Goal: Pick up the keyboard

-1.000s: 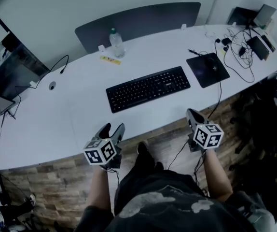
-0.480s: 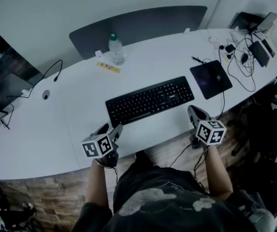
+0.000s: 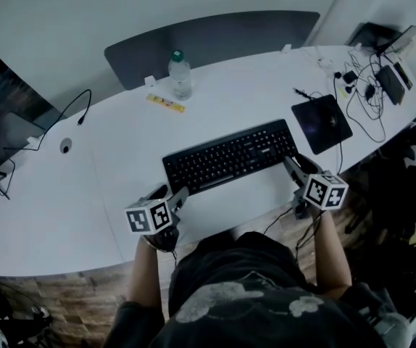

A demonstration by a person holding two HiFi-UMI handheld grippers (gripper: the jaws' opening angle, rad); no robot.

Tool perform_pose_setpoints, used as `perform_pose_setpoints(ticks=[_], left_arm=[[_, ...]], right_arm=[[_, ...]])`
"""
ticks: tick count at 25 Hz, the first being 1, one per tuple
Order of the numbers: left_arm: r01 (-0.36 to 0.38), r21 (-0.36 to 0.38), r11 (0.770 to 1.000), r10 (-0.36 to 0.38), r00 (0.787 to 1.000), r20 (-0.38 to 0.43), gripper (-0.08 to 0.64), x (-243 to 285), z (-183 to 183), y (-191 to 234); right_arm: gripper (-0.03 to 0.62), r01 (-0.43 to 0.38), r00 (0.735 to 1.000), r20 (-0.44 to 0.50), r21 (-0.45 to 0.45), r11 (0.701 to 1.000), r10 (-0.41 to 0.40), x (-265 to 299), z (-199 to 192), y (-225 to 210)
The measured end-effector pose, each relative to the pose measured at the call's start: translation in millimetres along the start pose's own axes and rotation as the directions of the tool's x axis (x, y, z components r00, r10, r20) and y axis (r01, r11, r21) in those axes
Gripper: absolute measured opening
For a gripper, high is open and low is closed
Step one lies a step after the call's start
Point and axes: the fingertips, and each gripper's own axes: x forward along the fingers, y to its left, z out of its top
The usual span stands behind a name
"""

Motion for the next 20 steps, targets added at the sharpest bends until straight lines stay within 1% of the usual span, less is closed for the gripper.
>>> perform_pose_setpoints(ticks=[3, 6, 9, 11, 15, 20], left_arm=[[0.004, -0.012, 1.000, -0.005, 1.000, -0.013, 0.301, 4.6, -0.2, 1.3], [-0.005, -0.026, 1.000, 0.004, 1.000, -0.024, 0.301, 8.5, -2.4, 2.6], [-0.028, -0.025, 0.999, 0.027, 0.999, -0.039, 0.301, 10.1, -3.8, 6.5], [-0.029, -0.036, 0.999, 0.027, 0.999, -0.045, 0.301, 10.5, -4.2, 7.1], [-0.009, -0.051, 0.999, 0.006, 0.999, -0.051, 0.301, 14.5, -0.9, 5.2], [-0.011, -0.082, 0.997, 0.004, 0.997, -0.082, 0.301, 19.7, 3.2, 4.9]], right_arm=[[0.243, -0.005, 1.000, -0.008, 0.050, 0.999, 0.005, 0.1, 0.7, -7.9], [0.270, 0.001, 1.000, -0.022, 0.078, 0.997, 0.001, -2.5, 0.6, -20.3], [0.270, 0.012, 0.999, -0.039, 0.063, 0.998, -0.010, -1.4, 3.6, -34.5], [0.270, 0.009, 0.999, -0.053, 0.059, 0.998, -0.006, 2.3, 6.3, -42.1], [0.268, -0.017, 0.994, -0.103, 0.048, 0.999, 0.022, 17.5, 10.7, -54.1], [0.264, -0.057, 0.989, -0.136, 0.030, 0.998, 0.060, 38.8, 25.8, -68.7]])
